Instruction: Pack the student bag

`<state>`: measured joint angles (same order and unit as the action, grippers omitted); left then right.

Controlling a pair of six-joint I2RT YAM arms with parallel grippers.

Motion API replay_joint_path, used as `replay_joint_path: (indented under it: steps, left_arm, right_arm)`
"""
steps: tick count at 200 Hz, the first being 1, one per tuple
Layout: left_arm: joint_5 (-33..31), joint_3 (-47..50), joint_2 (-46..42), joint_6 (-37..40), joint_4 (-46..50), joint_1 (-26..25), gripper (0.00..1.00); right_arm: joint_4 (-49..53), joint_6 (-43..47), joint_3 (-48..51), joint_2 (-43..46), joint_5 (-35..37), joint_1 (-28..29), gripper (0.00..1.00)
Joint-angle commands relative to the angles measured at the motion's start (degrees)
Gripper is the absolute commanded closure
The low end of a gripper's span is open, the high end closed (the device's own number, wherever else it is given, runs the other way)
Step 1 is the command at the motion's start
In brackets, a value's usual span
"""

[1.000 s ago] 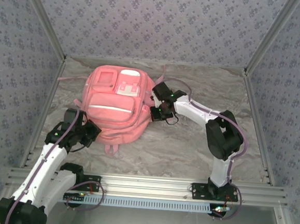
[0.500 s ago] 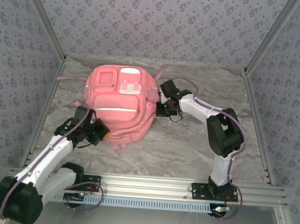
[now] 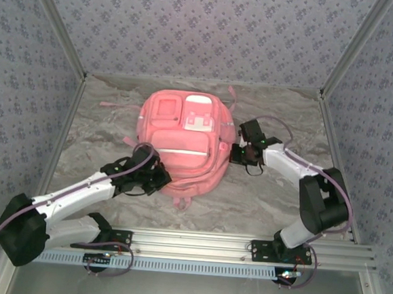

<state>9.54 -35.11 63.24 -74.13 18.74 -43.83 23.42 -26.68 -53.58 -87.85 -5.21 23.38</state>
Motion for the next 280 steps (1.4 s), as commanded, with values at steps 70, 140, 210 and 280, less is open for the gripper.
replay_joint_path:
  steps: [70, 140, 210, 280]
  left_arm:
    - [-6.0, -5.8, 5.7, -7.7, -3.5, -9.0, 0.96]
    - [-6.1, -9.0, 10.0, -8.4, -5.5, -11.4, 0.73]
    - [-11.0, -14.5, -3.9, 13.6, 8.5, -10.6, 0.02]
    - [-40.5, -21.4, -10.5, 47.4, 12.3, -1.4, 0.02]
  right_arm:
    - [5.3, -2.0, 6.8, 17.1, 16.3, -5.3, 0.36]
    - [5.0, 3.5, 6.6, 32.3, 19.8, -5.3, 0.22]
    - [1.0, 9.1, 5.4, 40.5, 19.6, -2.9, 0.00]
    - [-17.2, 18.8, 13.1, 45.2, 5.8, -3.9, 0.00]
